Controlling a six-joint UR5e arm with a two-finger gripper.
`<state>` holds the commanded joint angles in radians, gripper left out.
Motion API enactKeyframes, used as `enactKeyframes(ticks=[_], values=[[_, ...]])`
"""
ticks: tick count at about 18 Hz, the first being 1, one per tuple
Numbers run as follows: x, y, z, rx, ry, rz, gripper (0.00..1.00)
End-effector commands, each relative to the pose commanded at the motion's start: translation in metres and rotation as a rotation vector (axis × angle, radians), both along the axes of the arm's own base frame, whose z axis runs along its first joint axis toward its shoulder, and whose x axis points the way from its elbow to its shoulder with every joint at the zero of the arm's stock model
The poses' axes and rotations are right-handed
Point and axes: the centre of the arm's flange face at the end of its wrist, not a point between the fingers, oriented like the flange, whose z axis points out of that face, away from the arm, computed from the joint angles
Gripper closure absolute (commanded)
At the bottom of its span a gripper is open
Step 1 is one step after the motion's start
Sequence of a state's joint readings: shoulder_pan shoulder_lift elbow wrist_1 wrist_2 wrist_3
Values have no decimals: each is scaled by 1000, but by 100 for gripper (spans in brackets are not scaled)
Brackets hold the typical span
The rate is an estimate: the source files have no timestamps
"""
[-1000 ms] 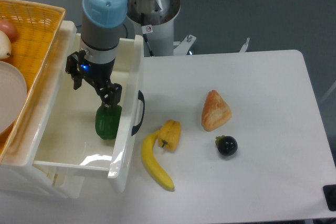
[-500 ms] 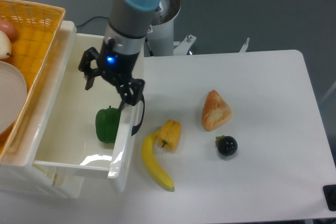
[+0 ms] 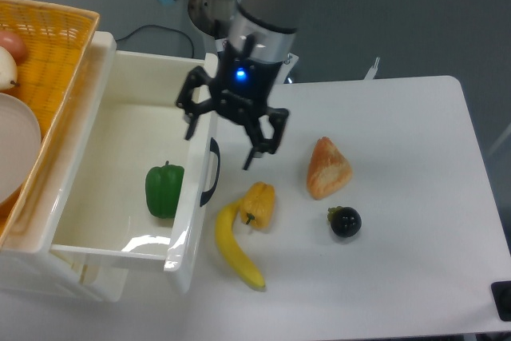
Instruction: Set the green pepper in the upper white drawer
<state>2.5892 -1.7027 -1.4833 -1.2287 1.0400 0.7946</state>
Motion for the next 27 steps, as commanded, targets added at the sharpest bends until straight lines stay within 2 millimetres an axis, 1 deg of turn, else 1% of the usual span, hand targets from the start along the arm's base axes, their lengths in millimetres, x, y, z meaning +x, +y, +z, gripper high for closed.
enactKeyframes(ticks=[2, 4, 5, 6, 8, 9, 10, 12, 13, 15, 18, 21, 23, 27], values=[[-18, -15, -4, -4, 0, 32, 0], [-41, -34, -13, -11, -12, 79, 0], [-54, -45, -21, -18, -22, 105, 0], [-66, -51, -36, -32, -39, 117, 0], [-85, -66, -47, -55, -19, 110, 0], [-94, -68, -59, -69, -22, 100, 0], [-106, -77, -70, -90, -24, 110, 0], [-123, -86, -84, -127, -3, 118, 0], [-129, -88, -91, -145, 8, 121, 0], [-141, -88, -111, -190, 29, 122, 0], [-155, -93, -139, -316, 91, 73, 0], [-163, -96, -168, -418, 114, 6, 0], [-165, -97, -180, -444, 124, -51, 0], [-170, -107, -203, -538, 159, -175, 0]])
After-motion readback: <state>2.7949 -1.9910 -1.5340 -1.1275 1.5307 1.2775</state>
